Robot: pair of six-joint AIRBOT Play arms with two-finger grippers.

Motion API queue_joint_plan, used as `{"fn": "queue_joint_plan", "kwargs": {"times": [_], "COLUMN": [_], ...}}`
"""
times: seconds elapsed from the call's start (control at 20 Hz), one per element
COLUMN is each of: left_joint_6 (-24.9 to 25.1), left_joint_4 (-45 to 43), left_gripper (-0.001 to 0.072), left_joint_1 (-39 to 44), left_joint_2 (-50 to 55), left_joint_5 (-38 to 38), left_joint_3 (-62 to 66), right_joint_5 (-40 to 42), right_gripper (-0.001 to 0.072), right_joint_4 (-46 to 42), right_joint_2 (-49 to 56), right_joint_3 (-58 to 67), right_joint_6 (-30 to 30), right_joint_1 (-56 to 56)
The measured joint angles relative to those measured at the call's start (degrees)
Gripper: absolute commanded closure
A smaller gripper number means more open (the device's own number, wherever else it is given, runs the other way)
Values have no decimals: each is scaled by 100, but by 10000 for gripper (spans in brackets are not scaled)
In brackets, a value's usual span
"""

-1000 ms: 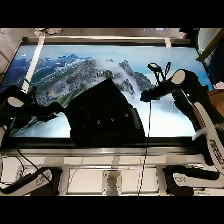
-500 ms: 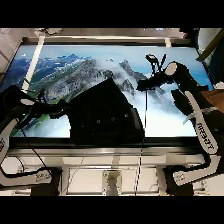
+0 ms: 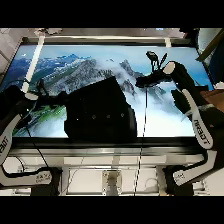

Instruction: Fold the clothes and pants, and hang the long-sleeved shirts on hangers.

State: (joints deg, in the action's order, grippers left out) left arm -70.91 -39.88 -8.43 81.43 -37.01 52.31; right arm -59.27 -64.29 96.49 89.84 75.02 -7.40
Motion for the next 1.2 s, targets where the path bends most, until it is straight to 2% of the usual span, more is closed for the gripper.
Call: {"fn": "queue_joint_plan", "kwargs": {"times": [0.1,0.15,0.2,0.25,0.5,0.8,1.2], "left_joint_6": [0,2,7,39,129,-39,160], "left_joint_4": [-33,-44,-57,-101,-472,-605,-614], "left_gripper": [668,427,96,71,72,106,107], "left_joint_1": [-9,-26,-46,-61,-186,-592,-365], "left_joint_2": [0,0,0,0,2,74,916], "left_joint_5": [66,72,55,-11,-442,-85,-490], "left_joint_3": [190,262,317,354,435,468,927], "right_joint_5": [-179,-295,-413,-584,-1300,-1095,-837], "right_gripper": [328,328,328,328,329,329,339], "right_joint_4": [310,435,549,625,1163,1958,2328], "right_joint_2": [472,750,1049,1344,2476,3018,3359], "right_joint_3": [507,841,1204,1547,2625,2868,2907], "right_joint_6": [-11,-20,-15,11,111,142,304], "right_joint_1": [42,59,70,74,90,94,52]}}
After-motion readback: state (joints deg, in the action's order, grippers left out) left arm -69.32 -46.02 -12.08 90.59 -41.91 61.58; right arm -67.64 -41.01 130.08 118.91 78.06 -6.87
